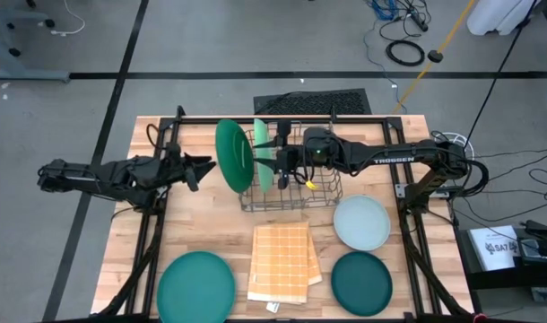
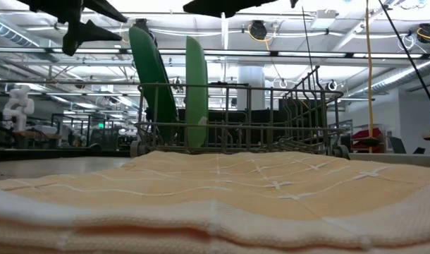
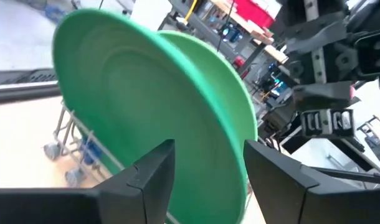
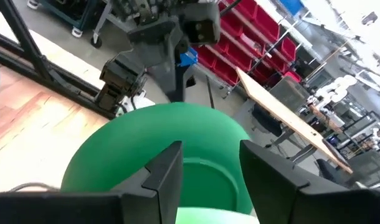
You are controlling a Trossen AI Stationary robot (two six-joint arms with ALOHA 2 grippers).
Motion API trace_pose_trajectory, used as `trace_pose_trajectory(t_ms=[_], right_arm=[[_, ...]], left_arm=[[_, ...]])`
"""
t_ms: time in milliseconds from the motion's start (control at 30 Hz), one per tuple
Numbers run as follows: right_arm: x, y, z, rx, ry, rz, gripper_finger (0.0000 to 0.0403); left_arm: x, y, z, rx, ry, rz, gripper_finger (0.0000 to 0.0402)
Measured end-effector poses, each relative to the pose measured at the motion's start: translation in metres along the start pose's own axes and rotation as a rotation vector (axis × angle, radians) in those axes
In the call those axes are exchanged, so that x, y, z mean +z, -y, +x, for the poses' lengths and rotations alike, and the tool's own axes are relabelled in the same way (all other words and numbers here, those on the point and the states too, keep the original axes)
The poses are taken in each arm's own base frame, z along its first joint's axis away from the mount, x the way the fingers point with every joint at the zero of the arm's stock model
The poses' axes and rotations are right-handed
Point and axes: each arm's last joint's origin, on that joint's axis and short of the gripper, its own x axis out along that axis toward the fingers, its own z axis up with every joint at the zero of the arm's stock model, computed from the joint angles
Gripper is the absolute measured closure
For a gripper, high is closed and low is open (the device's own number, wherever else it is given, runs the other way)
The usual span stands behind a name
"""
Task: Sort dishes
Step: Adjust the position of the plates in the dish rack
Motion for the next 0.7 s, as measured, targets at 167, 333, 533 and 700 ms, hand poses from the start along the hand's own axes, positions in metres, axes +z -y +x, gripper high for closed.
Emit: trace_pose_trajectory(t_ms=[167, 333, 533, 700], right_arm=[[-0.008, -0.003, 0.0, -0.007, -0.105, 0.017, 0.025], [-0.011, -0.005, 0.0, 0.007, -0.139, 0.017, 0.025], [-0.013, -0.005, -0.001, 0.012, -0.153, 0.039, 0.025], [-0.011, -0.005, 0.0, 0.008, -0.137, 0.009, 0.025]], left_arm=[[0.005, 0.005, 0.003, -0.036, 0.053, 0.043, 0.0201], [0.004, 0.006, 0.005, -0.028, 0.055, 0.064, 0.0201], [-0.001, 0.008, 0.014, -0.003, 0.026, 0.084, 0.0201], [-0.003, 0.013, 0.022, -0.009, 0.038, 0.095, 0.0201]])
